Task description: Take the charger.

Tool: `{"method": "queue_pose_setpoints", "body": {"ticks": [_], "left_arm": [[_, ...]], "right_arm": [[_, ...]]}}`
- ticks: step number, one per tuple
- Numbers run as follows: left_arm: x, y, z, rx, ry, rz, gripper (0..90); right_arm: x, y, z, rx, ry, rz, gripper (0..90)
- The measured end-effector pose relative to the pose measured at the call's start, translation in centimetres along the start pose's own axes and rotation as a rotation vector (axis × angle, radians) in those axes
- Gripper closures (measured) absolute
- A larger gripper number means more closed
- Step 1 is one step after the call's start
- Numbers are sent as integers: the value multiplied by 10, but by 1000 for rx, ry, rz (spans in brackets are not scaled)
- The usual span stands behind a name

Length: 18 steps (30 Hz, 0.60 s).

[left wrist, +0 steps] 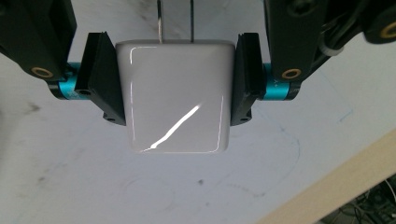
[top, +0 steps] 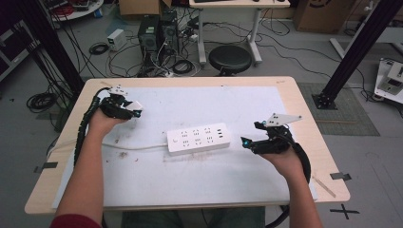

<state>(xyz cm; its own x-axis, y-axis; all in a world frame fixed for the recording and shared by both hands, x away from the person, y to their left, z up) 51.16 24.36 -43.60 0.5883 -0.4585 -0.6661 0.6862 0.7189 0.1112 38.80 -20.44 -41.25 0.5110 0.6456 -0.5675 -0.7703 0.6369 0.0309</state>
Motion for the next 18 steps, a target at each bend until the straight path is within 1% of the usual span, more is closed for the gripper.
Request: {"method": "queue_pose_setpoints", "body": {"ticks": [1, 3, 4, 6, 7, 8, 9, 10, 11, 12, 13, 14, 15, 16, 17, 18], "left_arm": [[-7, -6, 3, 4, 1, 0, 425], [-22, -17, 8, 33, -4, 10, 425], [-30, -25, 11, 45, -15, -2, 425], [-41, -39, 14, 60, -38, -10, 425], [-45, -44, 15, 58, -46, -17, 425], [-50, -52, 16, 74, -59, -29, 425], [-50, -52, 16, 74, -59, -29, 425], [-58, -64, 15, 98, -71, -44, 425], [-60, -70, 15, 109, -85, -57, 425], [-63, -76, 15, 111, -96, -69, 425], [-64, -81, 14, 131, -98, -80, 425], [-65, -86, 13, 136, -108, -92, 425], [-66, -90, 13, 128, -118, -99, 425], [-66, -90, 13, 128, -118, -99, 425], [-65, -97, 10, 144, -116, -111, 425], [-65, -99, 9, 146, -114, -111, 425]], "right_arm": [[-1, 1, 1, -3, -3, 5, 200], [-4, 3, 4, -7, -10, 8, 200], [-5, 5, 5, -10, -10, 12, 200], [-6, 7, 6, -20, -15, 16, 200], [-7, 9, 6, -20, -12, 19, 200], [-7, 10, 6, -24, -12, 20, 200], [-7, 10, 6, -24, -12, 20, 200], [-7, 12, 6, -32, -12, 21, 200], [-8, 16, 5, -29, -8, 28, 200], [-8, 17, 6, -40, -9, 32, 200], [-8, 19, 5, -38, -10, 36, 200], [-8, 20, 5, -34, -8, 39, 200], [-8, 20, 5, -38, -9, 41, 200], [-8, 20, 5, -38, -9, 41, 200], [-8, 21, 5, -44, -10, 42, 200], [-7, 21, 4, -41, -8, 52, 200]]}}
Point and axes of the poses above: each handheld gripper's, and its own axes: x roughly forward along the jaws, z roughly out of its top, y roughly to its left, the point moved 8 cm from there along x, roughly forward along the jaws, and after that the axes turned 4 degrees about z, right-handed, at the moved point
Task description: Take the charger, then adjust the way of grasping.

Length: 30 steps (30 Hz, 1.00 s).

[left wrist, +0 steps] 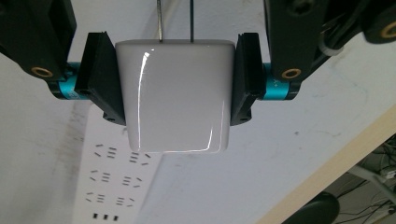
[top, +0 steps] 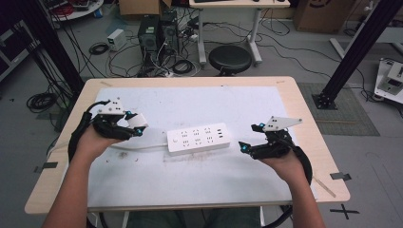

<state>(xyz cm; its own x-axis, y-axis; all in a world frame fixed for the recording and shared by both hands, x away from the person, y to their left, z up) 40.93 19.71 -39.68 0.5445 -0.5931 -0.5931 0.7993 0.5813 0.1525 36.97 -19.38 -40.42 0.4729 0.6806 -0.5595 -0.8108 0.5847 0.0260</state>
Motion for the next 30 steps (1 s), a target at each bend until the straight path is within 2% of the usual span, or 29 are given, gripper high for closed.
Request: {"method": "queue_pose_setpoints", "body": {"ticks": [2, 6, 13, 16, 20, 22, 25, 30], "left_arm": [[1, -6, 0, 7, -3, -11, 425], [6, -19, 1, 26, -19, -29, 425], [15, -56, 9, 114, -66, -98, 425], [19, -71, 15, 152, -102, -127, 425], [26, -90, 25, 237, -146, -133, 425], [31, -97, 30, 269, -165, -131, 425], [37, -108, 34, 304, -187, -129, 425], [47, -126, 37, 334, -230, -130, 425]], "right_arm": [[0, -1, 0, -4, -5, -9, 200], [1, 3, -1, -7, -4, 3, 200], [5, 20, 0, -11, 12, 53, 200], [7, 28, 0, -5, 24, 75, 200], [13, 39, 1, 6, 17, 124, 200], [17, 43, 2, 31, 18, 151, 200], [25, 48, 3, 61, 16, 194, 200], [36, 60, 6, 99, -4, 266, 200]]}}
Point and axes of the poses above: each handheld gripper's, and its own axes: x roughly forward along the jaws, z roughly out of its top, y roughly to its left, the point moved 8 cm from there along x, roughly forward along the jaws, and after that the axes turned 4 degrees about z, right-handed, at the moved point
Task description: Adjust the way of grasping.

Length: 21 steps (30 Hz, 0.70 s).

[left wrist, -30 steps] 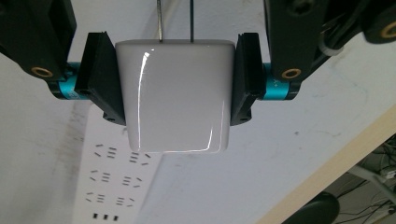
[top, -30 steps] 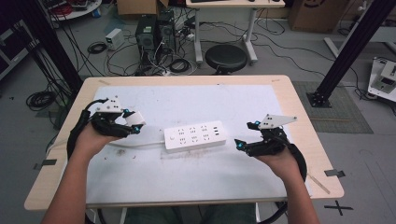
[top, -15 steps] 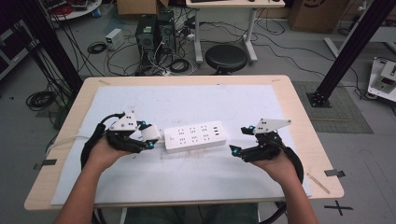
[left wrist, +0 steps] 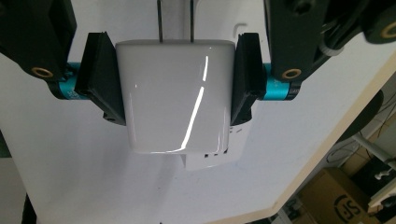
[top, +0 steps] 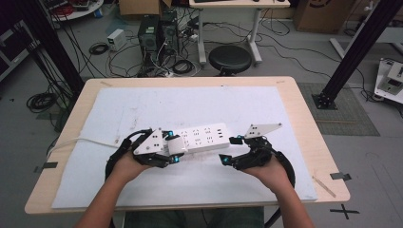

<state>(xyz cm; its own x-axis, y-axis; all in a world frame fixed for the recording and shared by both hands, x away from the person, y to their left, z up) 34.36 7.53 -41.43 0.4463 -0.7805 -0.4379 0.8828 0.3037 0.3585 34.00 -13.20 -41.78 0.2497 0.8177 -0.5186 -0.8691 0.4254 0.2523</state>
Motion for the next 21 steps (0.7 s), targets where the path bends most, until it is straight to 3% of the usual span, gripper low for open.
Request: {"method": "queue_pose_setpoints", "body": {"ticks": [8, 11, 13, 21], "left_arm": [[11, -20, 8, 121, -39, 7, 425], [14, -21, 9, 140, -49, 20, 425], [16, -23, 11, 154, -60, 31, 425], [24, -31, 17, 193, -79, 44, 425]], "right_arm": [[23, 13, 1, 24, -7, 84, 200], [28, 16, 3, 28, -14, 93, 200], [33, 19, 6, 58, -36, 130, 200], [47, 23, 11, 102, -66, 190, 200]]}}
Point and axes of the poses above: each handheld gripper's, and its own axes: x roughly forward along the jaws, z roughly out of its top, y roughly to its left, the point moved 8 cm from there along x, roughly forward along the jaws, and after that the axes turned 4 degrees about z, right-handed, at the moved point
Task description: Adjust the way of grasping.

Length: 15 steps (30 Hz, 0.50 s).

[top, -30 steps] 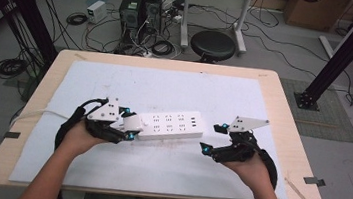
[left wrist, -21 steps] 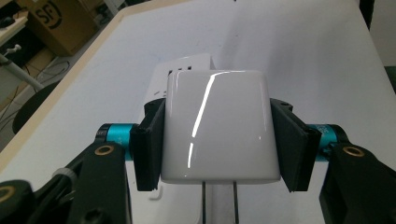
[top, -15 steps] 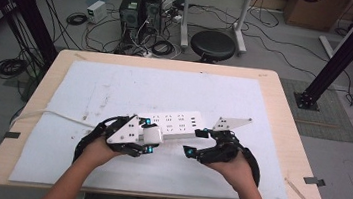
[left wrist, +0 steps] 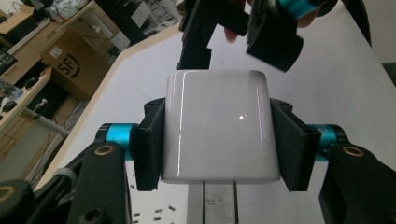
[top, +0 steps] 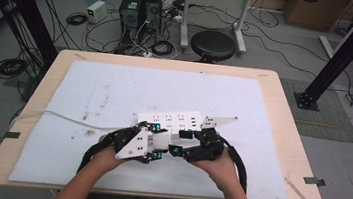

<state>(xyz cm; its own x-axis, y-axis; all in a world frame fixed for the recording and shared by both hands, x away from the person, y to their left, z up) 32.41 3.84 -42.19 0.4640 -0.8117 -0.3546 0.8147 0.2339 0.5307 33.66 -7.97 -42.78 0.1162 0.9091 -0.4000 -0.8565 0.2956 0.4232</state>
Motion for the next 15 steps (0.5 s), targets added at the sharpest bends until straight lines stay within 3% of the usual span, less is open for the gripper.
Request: {"method": "queue_pose_setpoints", "body": {"ticks": [6, 15], "left_arm": [[4, -4, 4, 31, -4, 10, 425], [8, -1, 10, 26, -25, 45, 425]], "right_arm": [[8, 1, 3, 48, -27, 52, 201], [14, -1, 6, 140, -88, 112, 215]]}}
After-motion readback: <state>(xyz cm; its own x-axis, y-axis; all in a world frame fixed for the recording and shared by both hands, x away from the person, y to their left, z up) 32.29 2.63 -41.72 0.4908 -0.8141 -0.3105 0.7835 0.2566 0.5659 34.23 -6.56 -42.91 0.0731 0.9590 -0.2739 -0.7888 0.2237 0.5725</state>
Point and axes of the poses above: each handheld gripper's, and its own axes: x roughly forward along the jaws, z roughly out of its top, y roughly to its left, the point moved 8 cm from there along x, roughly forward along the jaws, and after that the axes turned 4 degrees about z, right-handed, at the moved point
